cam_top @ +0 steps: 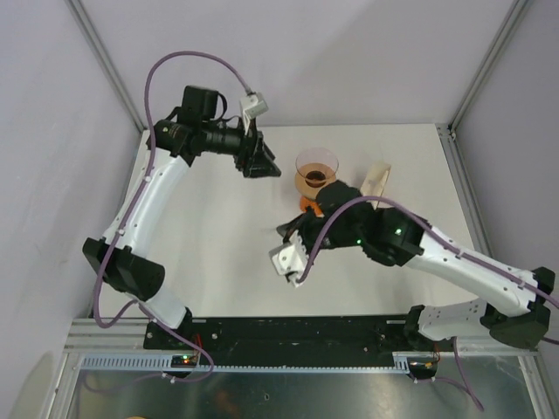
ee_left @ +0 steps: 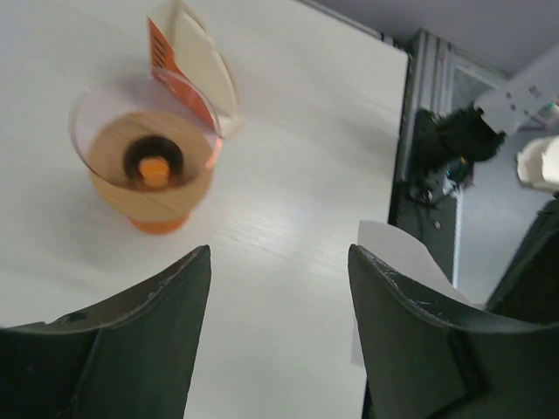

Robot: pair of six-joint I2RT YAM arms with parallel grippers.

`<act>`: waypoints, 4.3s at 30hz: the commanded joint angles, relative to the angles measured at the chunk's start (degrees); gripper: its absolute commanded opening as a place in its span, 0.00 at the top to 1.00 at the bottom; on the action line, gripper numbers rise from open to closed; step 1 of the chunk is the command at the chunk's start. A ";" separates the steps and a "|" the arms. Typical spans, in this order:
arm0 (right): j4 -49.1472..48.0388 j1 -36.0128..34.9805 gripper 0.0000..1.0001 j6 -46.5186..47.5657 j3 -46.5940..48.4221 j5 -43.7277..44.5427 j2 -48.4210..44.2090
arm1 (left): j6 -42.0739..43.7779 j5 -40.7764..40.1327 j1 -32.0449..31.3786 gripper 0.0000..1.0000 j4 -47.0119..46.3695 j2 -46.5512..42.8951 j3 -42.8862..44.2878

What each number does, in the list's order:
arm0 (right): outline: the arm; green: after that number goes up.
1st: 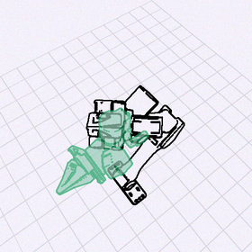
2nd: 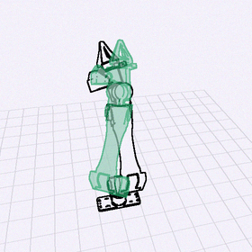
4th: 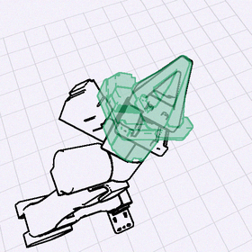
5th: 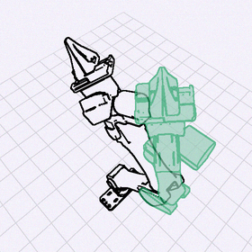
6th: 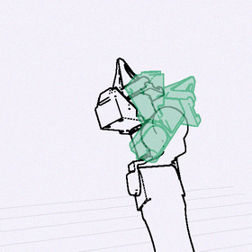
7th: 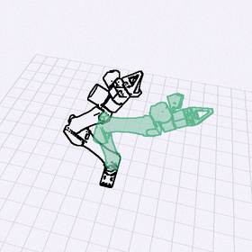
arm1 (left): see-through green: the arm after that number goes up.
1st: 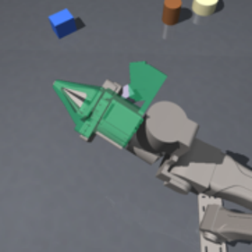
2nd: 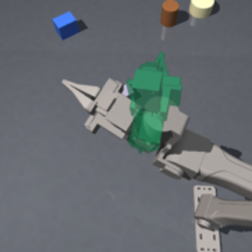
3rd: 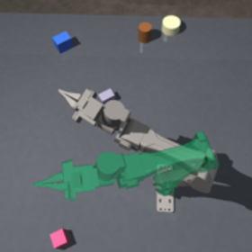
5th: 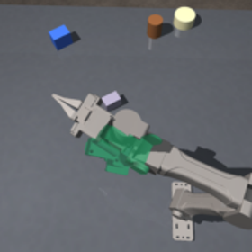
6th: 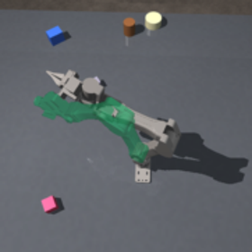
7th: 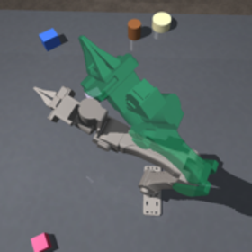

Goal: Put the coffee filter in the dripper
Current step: Pick up the coffee filter from the center of the board, then place the coffee filter in the coffee dripper.

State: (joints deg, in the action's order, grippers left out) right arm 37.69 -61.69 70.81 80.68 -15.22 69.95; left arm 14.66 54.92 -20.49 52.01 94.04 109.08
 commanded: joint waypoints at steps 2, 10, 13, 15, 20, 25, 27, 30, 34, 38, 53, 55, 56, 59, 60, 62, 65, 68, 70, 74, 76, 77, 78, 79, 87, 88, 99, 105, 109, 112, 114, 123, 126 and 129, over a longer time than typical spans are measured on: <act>4.14 -2.58 1.00 4.64 0.90 -4.60 1.18 | 14.98 5.39 -0.57 0.34 12.80 -4.60 -6.50; 6.80 9.20 1.00 -2.58 4.76 -34.58 1.72 | 45.77 16.22 6.27 0.37 21.89 -7.87 -8.15; 10.40 9.56 1.00 -1.07 6.73 -35.34 2.08 | 54.38 14.27 7.41 0.37 27.51 -8.47 -5.02; 10.15 7.94 1.00 -0.40 6.12 -32.49 1.12 | 52.94 11.38 7.49 0.36 28.05 -8.71 -3.41; -2.16 3.86 1.00 -9.02 0.22 -20.68 -3.67 | 41.97 12.95 6.46 0.30 28.31 -12.91 -0.68; -11.30 4.84 1.00 -22.71 -1.25 -13.25 -4.48 | 41.38 11.65 2.43 0.27 27.95 -20.11 -4.54; -14.90 4.19 1.00 -26.48 -2.49 -10.29 -4.96 | 41.23 9.93 1.91 0.25 27.15 -22.01 -7.53; -20.17 3.71 1.00 -33.15 -4.09 -4.92 -5.60 | 40.23 8.17 1.79 0.23 24.45 -23.85 -11.10; -23.47 2.25 1.00 -40.45 -4.46 1.76 -5.90 | 27.15 7.38 2.58 0.18 12.68 -25.41 -15.91; -24.81 0.75 1.00 -44.68 -4.50 5.48 -6.82 | 19.18 8.68 3.90 0.15 3.90 -27.46 -21.17; -26.98 -1.50 1.00 -45.12 -4.49 6.46 -8.80 | 20.90 10.90 1.28 0.58 -0.55 -31.45 -30.87; -27.15 -1.48 1.00 -45.31 -4.53 6.02 -8.68 | 21.41 11.46 0.57 0.74 -0.52 -31.85 -31.05; -27.23 -1.45 1.00 -45.45 -4.51 5.70 -8.60 | 21.53 11.76 0.34 0.87 -0.51 -31.92 -30.87; -26.83 -1.52 1.00 -45.86 -4.49 3.87 -8.45 | 22.07 12.31 -0.01 0.98 -0.51 -32.23 -30.02; -26.33 -1.42 1.00 -45.72 -4.49 2.82 -8.53 | 22.34 12.31 -0.04 0.99 -0.55 -32.37 -29.91; -25.01 -1.37 0.91 -45.57 -4.48 1.80 -9.00 | 23.58 11.81 -0.13 1.00 -0.56 -32.99 -30.07; -22.19 -0.74 0.64 -45.62 -4.56 2.22 -10.96 | 26.57 10.79 -0.16 1.00 -0.53 -34.38 -30.76; -20.70 1.01 0.49 -46.18 -6.27 1.81 -14.84 | 28.78 10.37 -0.17 1.00 -0.57 -35.24 -30.47; -20.88 2.55 0.41 -46.43 -8.47 0.11 -17.57 | 29.58 10.32 -0.17 1.00 -0.52 -35.29 -29.99; -21.03 4.13 0.32 -46.59 -11.56 -1.01 -21.53 | 30.93 9.87 -0.54 1.00 -0.54 -35.44 -29.83; -22.80 4.30 0.30 -47.42 -12.54 -0.31 -22.27 | 31.52 9.51 -0.96 1.00 -0.54 -35.51 -29.92; -23.74 4.34 0.29 -47.95 -12.73 -0.54 -21.99 | 31.64 9.42 -1.22 1.00 -0.52 -35.55 -29.86; -24.52 4.32 0.15 -48.35 -12.78 -1.58 -21.58 | 31.65 9.47 -1.40 1.00 -0.51 -35.57 -29.74; -25.26 4.13 0.08 -48.99 -12.85 -2.36 -20.89 | 31.66 9.44 -1.66 1.00 -0.51 -35.67 -29.73; -32.76 2.65 0.04 -52.08 -13.62 -1.11 -16.74 | 33.68 7.12 -4.34 1.00 -0.50 -37.92 -30.99; -32.89 2.64 0.05 -52.00 -13.62 -1.21 -16.58 | 33.77 6.95 -4.45 1.00 -0.50 -37.98 -30.97; -33.35 2.72 0.06 -51.21 -13.62 -3.16 -17.88 | 34.32 6.42 -4.81 1.00 -0.51 -38.09 -31.08; -34.55 2.63 0.07 -51.22 -13.62 -4.91 -17.10 | 34.35 6.35 -5.03 1.00 -0.50 -38.15 -30.94; -35.49 2.68 0.08 -51.34 -13.62 -5.46 -16.59 | 34.33 6.19 -5.08 1.00 -0.50 -38.26 -30.91; -36.15 2.68 0.08 -51.31 -13.62 -5.50 -16.31 | 34.37 6.11 -5.15 1.00 -0.50 -38.43 -30.94; -36.71 2.64 0.08 -51.30 -13.60 -5.89 -16.11 | 34.38 6.02 -5.21 1.00 -0.50 -38.52 -31.01; -37.07 2.63 0.11 -50.53 -13.56 -5.44 -15.17 | 34.43 5.96 -5.42 1.00 -0.46 -38.59 -30.86; -37.08 2.63 0.12 -49.98 -13.54 -5.62 -14.84 | 34.43 5.88 -5.44 1.00 -0.42 -38.65 -30.92; -37.07 2.63 0.18 -49.56 -13.54 -5.52 -14.44 | 34.54 5.79 -5.51 1.00 -0.42 -38.64 -30.93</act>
State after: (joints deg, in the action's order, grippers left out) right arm 3.44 -58.81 20.36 66.39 -20.47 55.09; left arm 48.10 60.97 -25.39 52.80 56.45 78.00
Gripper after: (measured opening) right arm 0.854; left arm 0.006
